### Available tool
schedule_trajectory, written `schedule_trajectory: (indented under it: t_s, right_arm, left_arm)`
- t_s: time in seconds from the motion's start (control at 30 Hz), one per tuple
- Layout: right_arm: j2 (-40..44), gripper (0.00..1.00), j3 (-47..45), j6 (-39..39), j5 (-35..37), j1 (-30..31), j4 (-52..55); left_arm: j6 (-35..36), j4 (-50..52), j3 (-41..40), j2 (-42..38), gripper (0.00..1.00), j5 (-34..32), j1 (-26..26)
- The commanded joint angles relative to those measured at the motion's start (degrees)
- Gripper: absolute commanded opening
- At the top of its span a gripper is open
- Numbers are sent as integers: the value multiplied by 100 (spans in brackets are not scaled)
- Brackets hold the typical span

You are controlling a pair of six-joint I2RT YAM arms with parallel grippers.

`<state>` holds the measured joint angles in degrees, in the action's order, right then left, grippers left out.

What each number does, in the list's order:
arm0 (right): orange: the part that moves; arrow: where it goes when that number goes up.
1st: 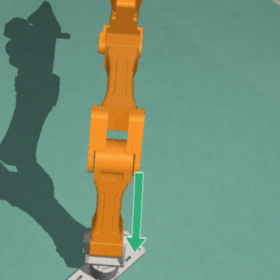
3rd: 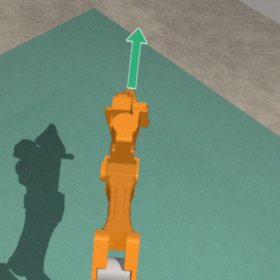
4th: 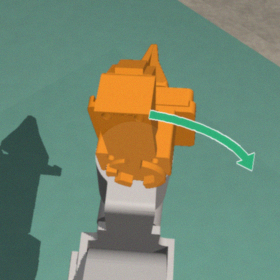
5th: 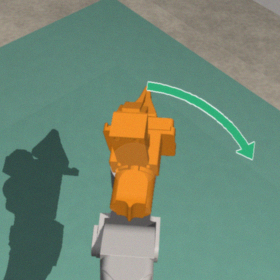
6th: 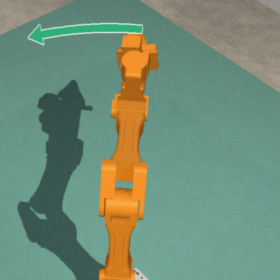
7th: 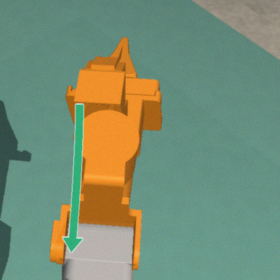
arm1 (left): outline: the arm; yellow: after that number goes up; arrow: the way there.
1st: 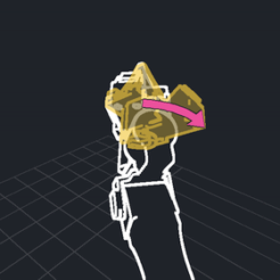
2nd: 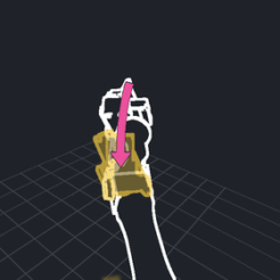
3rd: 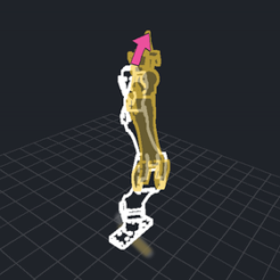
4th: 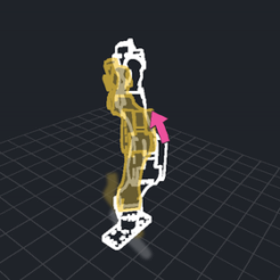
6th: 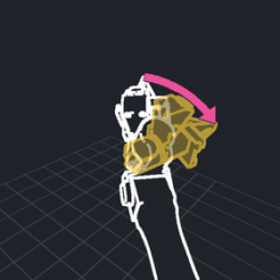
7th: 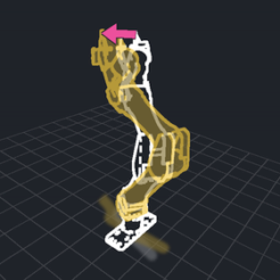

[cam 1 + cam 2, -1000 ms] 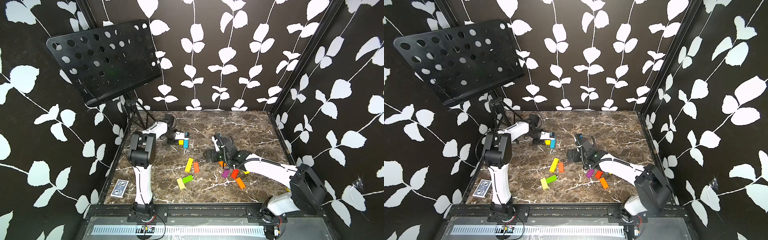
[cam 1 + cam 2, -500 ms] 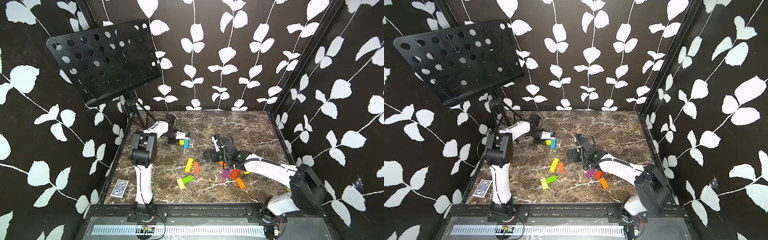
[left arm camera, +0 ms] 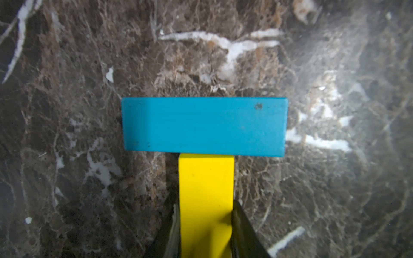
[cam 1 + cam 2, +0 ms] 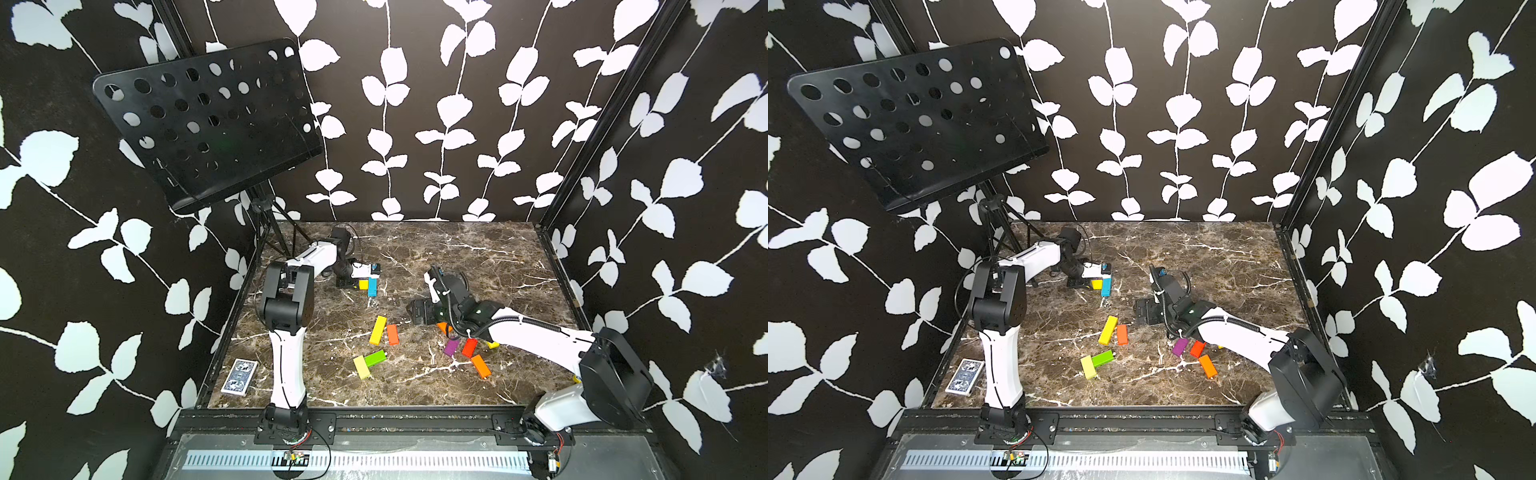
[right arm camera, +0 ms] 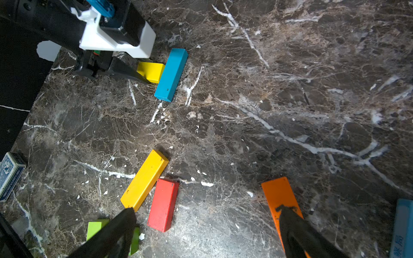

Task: Assemble the letter t with building blocks
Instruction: Assemble the building block at the center of the board.

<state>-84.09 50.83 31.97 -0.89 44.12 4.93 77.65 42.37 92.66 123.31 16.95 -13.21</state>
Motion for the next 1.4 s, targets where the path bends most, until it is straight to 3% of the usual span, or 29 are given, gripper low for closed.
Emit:
schedule_trajectory:
  t_s: [0.0,0.27,0.3,0.33,0.37,0.6,0.83,1.0,1.07,1.1,1.17,1.2,1.3,1.33,1.37]
  right_arm:
    - [-18,98,-92,68,-13,-33,-172]
    - [-46,98,-130,99,-59,-32,-253]
    - [-46,98,-122,99,-61,-35,-258]
    - [-46,98,-126,100,-56,-40,-265]
    - [-46,98,-128,99,-61,-42,-270]
    - [-70,98,-145,117,-74,-44,-307]
    - [-63,98,-170,142,-112,-42,-369]
    - [-21,97,-229,199,-235,-41,-457]
    - [40,97,-293,225,-246,-44,-492]
    - [78,97,-316,237,-246,-41,-505]
    - [161,97,-387,257,-237,-43,-533]
    - [193,97,-402,257,-237,-44,-540]
    - [249,97,-376,257,-235,-43,-470]
    - [255,97,-342,247,-236,-41,-414]
    - [266,96,-322,234,-246,-38,-388]
  left_arm:
    - [84,153,14,9,23,41,-70]
    - [106,123,-6,-78,32,72,-80]
    - [102,127,-6,-85,53,63,-87]
    - [102,126,-10,-101,96,54,-91]
    - [102,107,-8,-105,99,41,-85]
    - [37,46,-18,-212,99,117,-94]
    - [-488,-272,-8,-939,99,383,-93]
    - [-1342,-52,196,-1418,99,794,-50]
    - [-2912,-610,217,-1579,99,111,-56]
    - [-3226,-580,294,-1600,99,-52,-44]
    - [-3180,-47,564,-1561,99,115,-25]
    - [-3209,61,591,-1550,96,117,-33]
    - [-3984,-307,222,-1734,71,-337,-50]
    - [-4473,-403,93,-1816,61,-578,-50]
    - [-4807,-393,-14,-1870,43,-692,-45]
